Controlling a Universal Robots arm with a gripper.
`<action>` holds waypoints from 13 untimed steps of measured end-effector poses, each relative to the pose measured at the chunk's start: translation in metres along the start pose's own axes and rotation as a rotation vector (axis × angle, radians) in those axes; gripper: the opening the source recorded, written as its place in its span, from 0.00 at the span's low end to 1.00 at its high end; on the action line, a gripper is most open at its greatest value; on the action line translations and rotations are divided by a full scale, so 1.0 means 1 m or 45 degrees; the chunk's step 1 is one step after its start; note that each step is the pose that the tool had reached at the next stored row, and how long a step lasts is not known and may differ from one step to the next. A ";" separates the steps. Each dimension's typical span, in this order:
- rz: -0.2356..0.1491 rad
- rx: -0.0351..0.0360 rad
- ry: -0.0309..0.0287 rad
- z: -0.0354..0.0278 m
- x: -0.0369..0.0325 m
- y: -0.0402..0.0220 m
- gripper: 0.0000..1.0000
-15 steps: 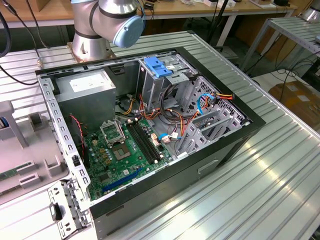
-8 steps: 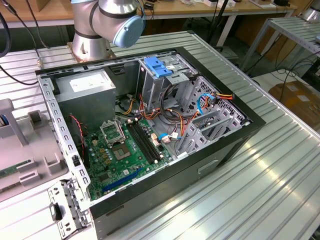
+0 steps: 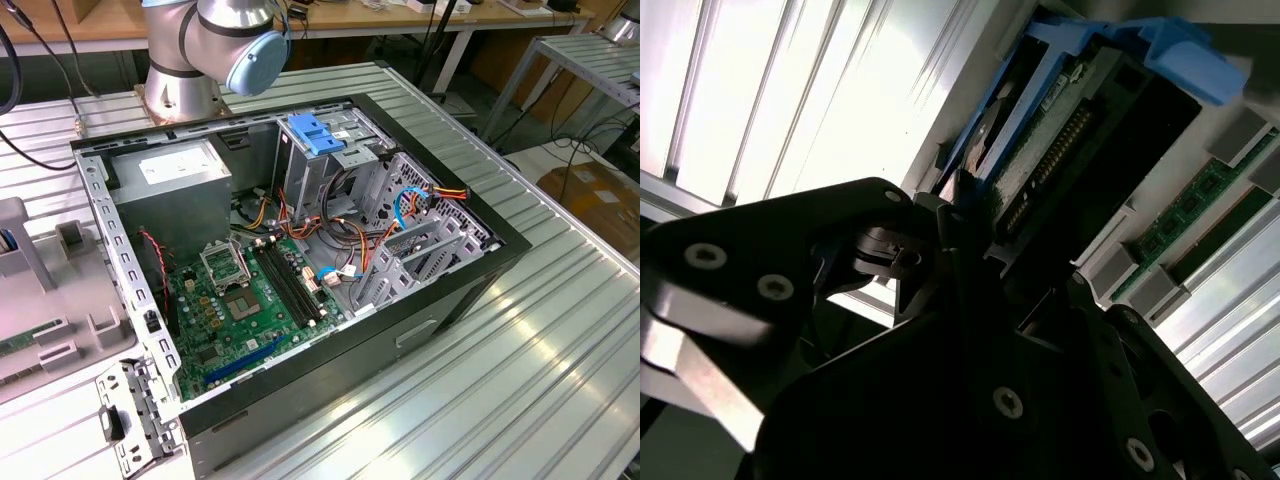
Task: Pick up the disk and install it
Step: 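Pick up the disk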
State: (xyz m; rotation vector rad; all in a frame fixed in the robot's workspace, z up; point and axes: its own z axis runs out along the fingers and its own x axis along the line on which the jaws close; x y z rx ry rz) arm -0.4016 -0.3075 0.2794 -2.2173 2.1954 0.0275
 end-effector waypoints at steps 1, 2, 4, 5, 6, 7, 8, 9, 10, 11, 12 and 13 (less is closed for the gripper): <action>0.000 0.0000 -0.0001 -0.0002 0.0000 0.0000 0.36; 0.000 -0.0003 0.0001 -0.0007 0.0000 0.0000 0.36; 0.000 -0.0002 0.0000 -0.0020 -0.0001 0.0000 0.36; 0.000 -0.0002 -0.0001 -0.0026 -0.0001 0.0000 0.36; 0.000 -0.0002 -0.0002 -0.0034 -0.0001 0.0000 0.36; 0.000 -0.0002 -0.0004 -0.0043 -0.0001 0.0000 0.36; 0.000 -0.0001 -0.0006 -0.0048 -0.0002 -0.0001 0.36; 0.000 -0.0002 -0.0008 -0.0059 -0.0002 -0.0001 0.36; 0.000 -0.0003 -0.0010 -0.0067 -0.0002 0.0000 0.36; 0.000 -0.0002 -0.0014 -0.0081 -0.0002 0.0000 0.36; 0.000 -0.0002 -0.0016 -0.0090 -0.0003 0.0000 0.36; 0.000 -0.0003 -0.0018 -0.0102 -0.0003 0.0000 0.36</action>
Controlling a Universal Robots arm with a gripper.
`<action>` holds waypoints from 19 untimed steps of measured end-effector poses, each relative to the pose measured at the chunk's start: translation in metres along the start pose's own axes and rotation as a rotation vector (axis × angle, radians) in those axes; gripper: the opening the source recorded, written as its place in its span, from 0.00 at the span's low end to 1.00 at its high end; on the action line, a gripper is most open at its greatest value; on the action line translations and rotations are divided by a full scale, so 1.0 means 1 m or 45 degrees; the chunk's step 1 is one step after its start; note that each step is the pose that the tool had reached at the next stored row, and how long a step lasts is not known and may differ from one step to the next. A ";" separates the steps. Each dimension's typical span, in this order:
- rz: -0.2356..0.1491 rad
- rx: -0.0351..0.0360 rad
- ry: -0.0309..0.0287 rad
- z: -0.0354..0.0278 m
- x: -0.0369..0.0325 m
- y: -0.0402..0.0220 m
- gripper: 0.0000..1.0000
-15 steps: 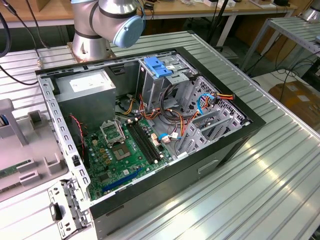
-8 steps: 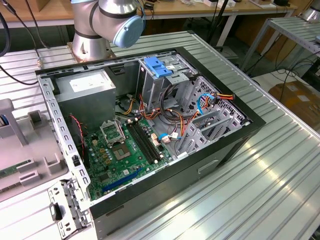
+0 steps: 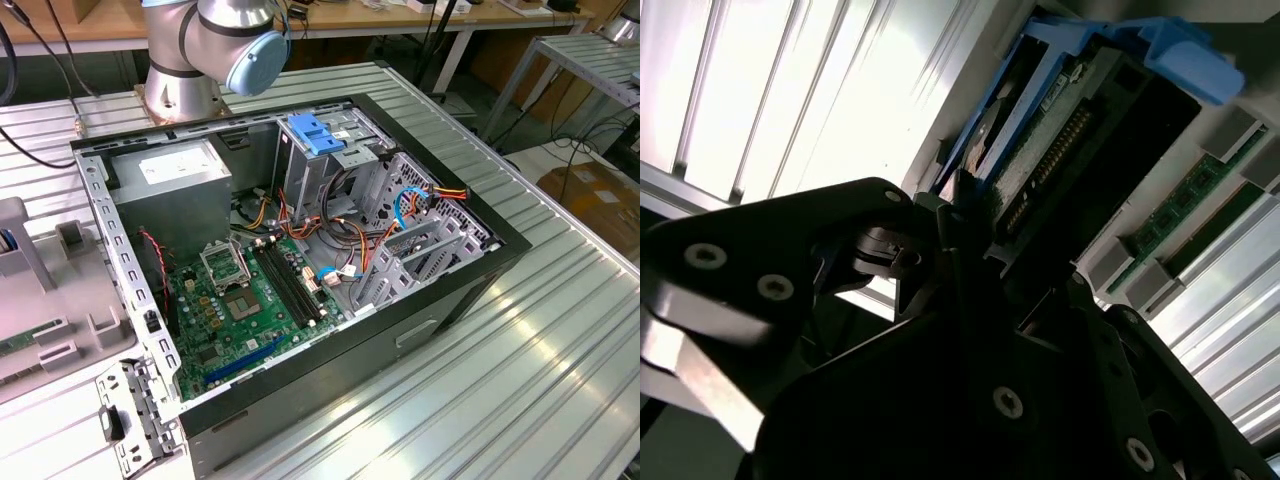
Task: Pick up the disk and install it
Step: 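Pick up the disk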
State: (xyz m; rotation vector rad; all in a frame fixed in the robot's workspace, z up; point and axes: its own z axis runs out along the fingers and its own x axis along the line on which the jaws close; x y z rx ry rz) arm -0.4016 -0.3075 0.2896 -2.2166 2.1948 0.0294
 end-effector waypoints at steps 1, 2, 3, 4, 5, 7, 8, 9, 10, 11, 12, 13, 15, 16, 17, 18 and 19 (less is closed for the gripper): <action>0.000 0.0000 -0.0001 -0.0010 0.0000 0.0000 0.36; 0.000 0.0002 -0.0005 -0.0025 -0.0001 0.0000 0.36; 0.000 0.0001 -0.0006 -0.0038 -0.0001 0.0000 0.36; 0.000 0.0001 -0.0008 -0.0053 -0.0002 0.0000 0.36; 0.000 0.0001 -0.0009 -0.0067 -0.0002 0.0000 0.36; 0.000 0.0000 -0.0012 -0.0107 -0.0003 0.0000 0.36; 0.000 0.0001 -0.0013 -0.0117 -0.0003 0.0000 0.36; 0.000 0.0001 -0.0016 -0.0209 -0.0006 0.0000 0.36; 0.000 0.0002 -0.0017 -0.0314 -0.0009 -0.0001 0.36; 0.000 0.0000 -0.0017 -0.0388 -0.0011 -0.0001 0.36; 0.000 0.0001 -0.0017 -0.0396 -0.0011 -0.0001 0.36; 0.000 0.0001 -0.0018 -0.0402 -0.0012 -0.0001 0.36; 0.000 0.0002 -0.0018 -0.0417 -0.0012 -0.0001 0.36; 0.000 0.0002 -0.0018 -0.0424 -0.0012 -0.0001 0.36; 0.000 0.0000 -0.0018 -0.0431 -0.0013 -0.0001 0.36; 0.000 0.0001 -0.0018 -0.0438 -0.0013 -0.0001 0.36; 0.000 0.0001 -0.0018 -0.0444 -0.0013 -0.0001 0.36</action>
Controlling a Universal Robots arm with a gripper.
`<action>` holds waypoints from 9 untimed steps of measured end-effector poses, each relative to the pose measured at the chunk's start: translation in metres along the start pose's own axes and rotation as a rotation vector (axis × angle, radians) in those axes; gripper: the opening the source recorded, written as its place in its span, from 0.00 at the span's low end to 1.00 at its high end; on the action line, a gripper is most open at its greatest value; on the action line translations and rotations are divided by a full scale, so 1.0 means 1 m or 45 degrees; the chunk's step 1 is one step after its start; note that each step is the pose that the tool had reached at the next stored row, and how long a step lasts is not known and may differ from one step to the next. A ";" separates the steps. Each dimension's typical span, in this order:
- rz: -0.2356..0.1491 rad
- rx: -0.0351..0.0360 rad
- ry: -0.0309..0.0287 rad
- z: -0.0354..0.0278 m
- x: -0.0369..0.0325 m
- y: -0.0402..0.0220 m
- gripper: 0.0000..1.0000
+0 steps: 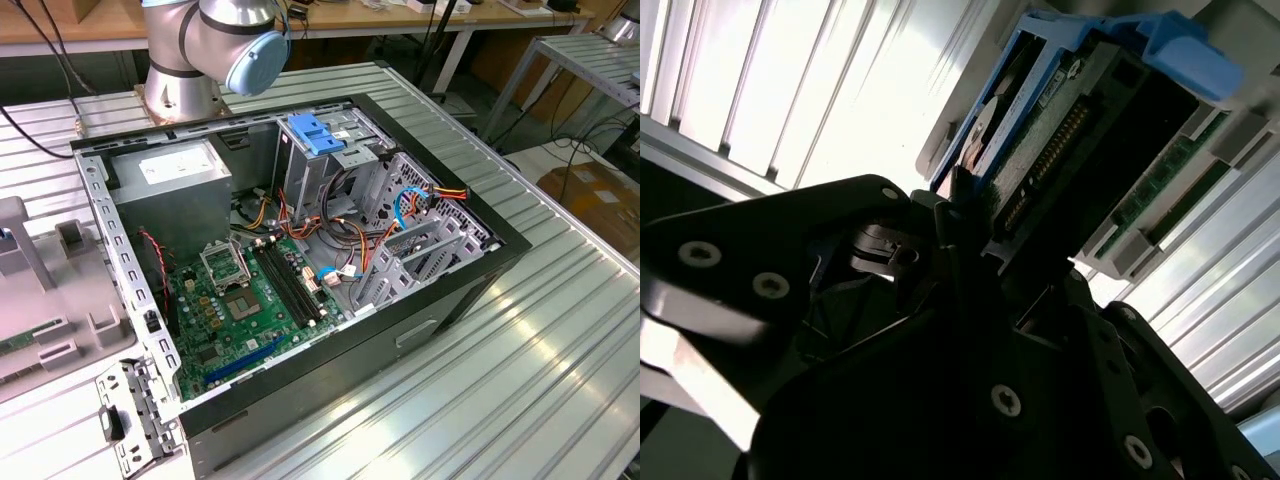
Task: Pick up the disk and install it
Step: 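Pick up the disk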
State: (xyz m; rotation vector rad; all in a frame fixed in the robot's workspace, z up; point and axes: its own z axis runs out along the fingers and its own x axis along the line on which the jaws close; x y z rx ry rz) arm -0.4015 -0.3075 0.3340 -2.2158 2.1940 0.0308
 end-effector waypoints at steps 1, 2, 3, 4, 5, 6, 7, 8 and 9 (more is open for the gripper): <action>0.000 0.0000 0.0000 -0.0010 0.0000 0.0000 0.36; 0.000 -0.0002 -0.0001 -0.0017 -0.0001 0.0000 0.36; 0.000 0.0000 -0.0001 -0.0026 -0.0001 0.0000 0.36; 0.000 -0.0001 -0.0001 -0.0037 -0.0001 0.0000 0.36; 0.000 0.0001 -0.0002 -0.0044 -0.0001 0.0000 0.36; 0.000 0.0001 -0.0002 -0.0054 -0.0002 0.0000 0.36; 0.000 -0.0001 -0.0001 -0.0061 -0.0002 0.0000 0.36; 0.000 0.0001 -0.0003 -0.0074 -0.0002 0.0000 0.36; 0.000 0.0000 -0.0002 -0.0084 -0.0003 -0.0001 0.36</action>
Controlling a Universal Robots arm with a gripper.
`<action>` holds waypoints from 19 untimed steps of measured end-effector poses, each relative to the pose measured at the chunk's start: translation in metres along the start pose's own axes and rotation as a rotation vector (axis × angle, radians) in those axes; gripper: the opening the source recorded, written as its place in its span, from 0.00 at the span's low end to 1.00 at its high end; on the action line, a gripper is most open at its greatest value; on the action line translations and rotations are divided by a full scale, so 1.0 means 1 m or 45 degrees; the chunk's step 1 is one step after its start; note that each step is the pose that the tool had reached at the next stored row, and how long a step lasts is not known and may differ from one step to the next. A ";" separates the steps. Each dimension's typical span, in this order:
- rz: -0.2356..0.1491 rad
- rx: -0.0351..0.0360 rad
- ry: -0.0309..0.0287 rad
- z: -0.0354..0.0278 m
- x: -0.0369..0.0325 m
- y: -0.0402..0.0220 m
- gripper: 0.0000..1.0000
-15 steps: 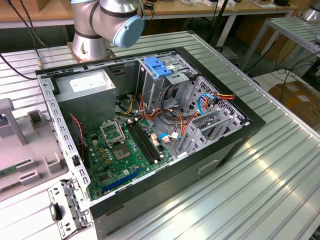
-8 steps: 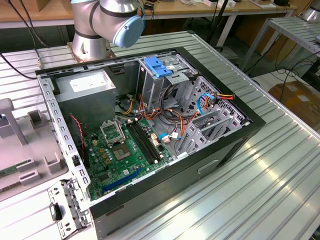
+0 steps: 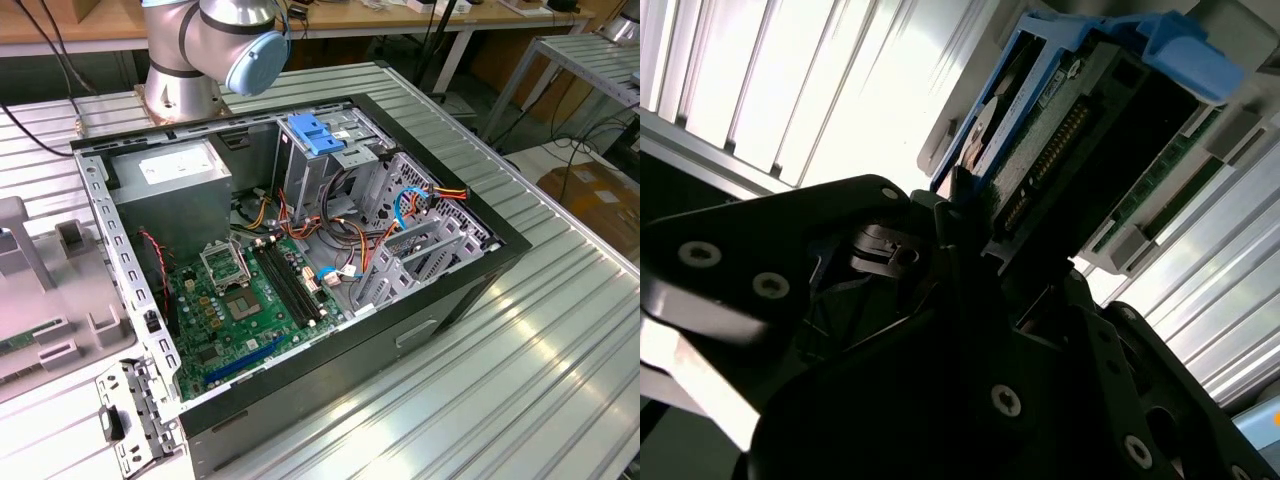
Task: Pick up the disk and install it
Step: 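Pick up the disk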
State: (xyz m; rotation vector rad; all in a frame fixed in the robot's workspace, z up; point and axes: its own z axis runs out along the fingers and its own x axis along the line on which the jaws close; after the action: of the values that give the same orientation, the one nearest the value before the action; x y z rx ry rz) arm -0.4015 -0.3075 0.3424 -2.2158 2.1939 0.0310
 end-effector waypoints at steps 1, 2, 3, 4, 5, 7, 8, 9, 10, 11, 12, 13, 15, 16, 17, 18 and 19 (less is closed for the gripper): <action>0.000 0.0000 0.0000 -0.0014 0.0000 0.0000 0.36; 0.000 0.0000 0.0000 -0.0029 -0.0001 0.0000 0.36; 0.000 -0.0001 0.0000 -0.0038 -0.0001 0.0000 0.36; 0.000 -0.0002 0.0000 -0.0047 -0.0001 0.0000 0.36; 0.000 0.0000 0.0000 -0.0056 -0.0002 0.0000 0.36; 0.000 -0.0001 0.0000 -0.0080 -0.0003 0.0000 0.36; 0.000 0.0000 0.0000 -0.0090 -0.0003 0.0000 0.36; 0.000 0.0000 -0.0001 -0.0099 -0.0003 0.0000 0.36; 0.000 0.0000 0.0000 -0.0108 -0.0003 0.0000 0.36; 0.000 0.0000 -0.0001 -0.0125 -0.0004 0.0000 0.36; 0.000 0.0000 0.0000 -0.0135 -0.0004 0.0000 0.36; 0.000 -0.0001 0.0000 -0.0147 -0.0005 0.0000 0.36; 0.000 0.0000 0.0000 -0.0168 -0.0005 0.0000 0.36; 0.000 0.0000 0.0000 -0.0178 -0.0006 0.0000 0.36; 0.000 -0.0001 0.0000 -0.0191 -0.0006 0.0000 0.36; 0.000 -0.0001 0.0000 -0.0205 -0.0006 0.0000 0.36; 0.000 -0.0001 0.0000 -0.0214 -0.0007 0.0000 0.36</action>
State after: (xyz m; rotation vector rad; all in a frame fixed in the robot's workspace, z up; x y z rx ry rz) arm -0.4015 -0.3075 0.3638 -2.2157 2.1940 0.0311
